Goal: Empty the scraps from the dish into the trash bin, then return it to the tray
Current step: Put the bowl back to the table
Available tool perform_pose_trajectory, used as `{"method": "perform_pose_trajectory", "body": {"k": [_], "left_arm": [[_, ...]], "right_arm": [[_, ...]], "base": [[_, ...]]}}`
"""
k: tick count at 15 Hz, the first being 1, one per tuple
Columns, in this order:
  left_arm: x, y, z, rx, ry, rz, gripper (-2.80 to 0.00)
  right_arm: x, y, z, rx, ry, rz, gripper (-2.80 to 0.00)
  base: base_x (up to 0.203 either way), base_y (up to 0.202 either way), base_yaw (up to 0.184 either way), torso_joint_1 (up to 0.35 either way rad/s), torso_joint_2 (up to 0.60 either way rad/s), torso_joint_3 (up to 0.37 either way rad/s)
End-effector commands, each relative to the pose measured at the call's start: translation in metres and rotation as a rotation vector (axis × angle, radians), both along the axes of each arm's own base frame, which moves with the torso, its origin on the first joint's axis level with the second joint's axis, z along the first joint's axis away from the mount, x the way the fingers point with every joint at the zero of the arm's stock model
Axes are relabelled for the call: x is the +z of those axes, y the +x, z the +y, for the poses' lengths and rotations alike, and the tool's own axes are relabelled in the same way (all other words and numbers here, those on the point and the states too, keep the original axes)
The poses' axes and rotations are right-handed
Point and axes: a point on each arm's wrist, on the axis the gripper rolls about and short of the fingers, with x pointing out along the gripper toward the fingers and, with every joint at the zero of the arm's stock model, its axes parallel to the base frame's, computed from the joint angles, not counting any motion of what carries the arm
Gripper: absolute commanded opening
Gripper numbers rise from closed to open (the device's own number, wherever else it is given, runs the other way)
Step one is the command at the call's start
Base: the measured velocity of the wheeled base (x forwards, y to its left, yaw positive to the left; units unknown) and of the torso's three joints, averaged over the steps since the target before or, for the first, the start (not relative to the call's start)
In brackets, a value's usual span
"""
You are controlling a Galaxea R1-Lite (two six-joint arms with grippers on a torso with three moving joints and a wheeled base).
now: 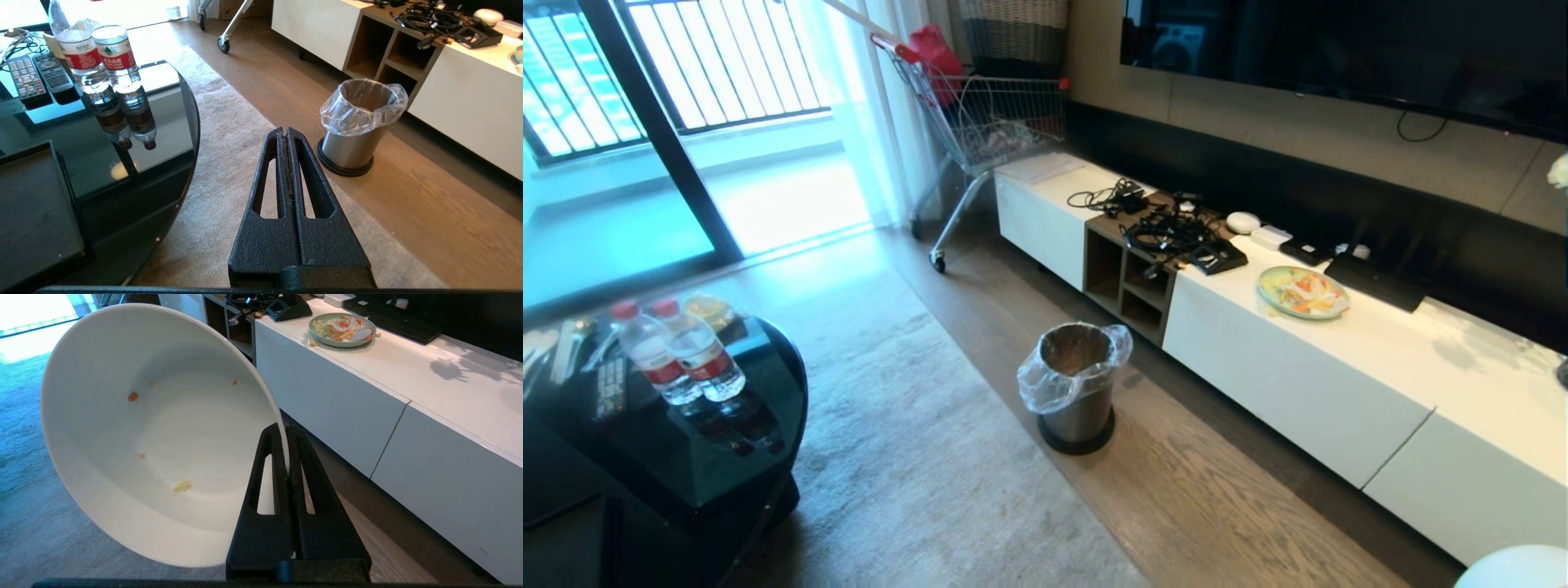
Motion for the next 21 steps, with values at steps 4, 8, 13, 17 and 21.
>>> {"method": "perform_pose_trajectory", "body": {"k": [4, 8, 13, 17, 21], "left_arm": [[0.0001, 0.0, 0.0, 0.0, -0.001, -0.001, -2.8], [0.0001, 0.0, 0.0, 0.0, -0.001, -0.001, -2.8], [0.0001, 0.0, 0.0, 0.0, -0.001, -0.001, -2.8], [0.0001, 0.0, 0.0, 0.0, -0.001, -0.001, -2.8], [0.0001, 0.0, 0.0, 0.0, -0.001, -0.001, -2.8]], "right_arm": [[0.0001, 0.0001, 0.0, 0.0, 0.001, 0.001, -2.8], [0.0001, 0.0001, 0.0, 0.0, 0.001, 0.001, -2.8], [0.0003, 0.0001, 0.0, -0.001, 0.002, -0.001, -2.8], [0.0003, 0.0001, 0.0, 0.0, 0.002, -0.001, -2.8], [0.0003, 0.0001, 0.0, -0.001, 0.002, -0.001, -2.8]], "base": [[-0.035, 0.0, 0.0, -0.001, 0.0, 0.002], [0.0, 0.0, 0.0, 0.0, 0.0, 0.0], [0.0, 0.0, 0.0, 0.0, 0.0, 0.0], [0.001, -0.001, 0.053, 0.001, 0.0, 0.001], [0.0, -0.008, 0.168, 0.002, 0.0, 0.004]]}}
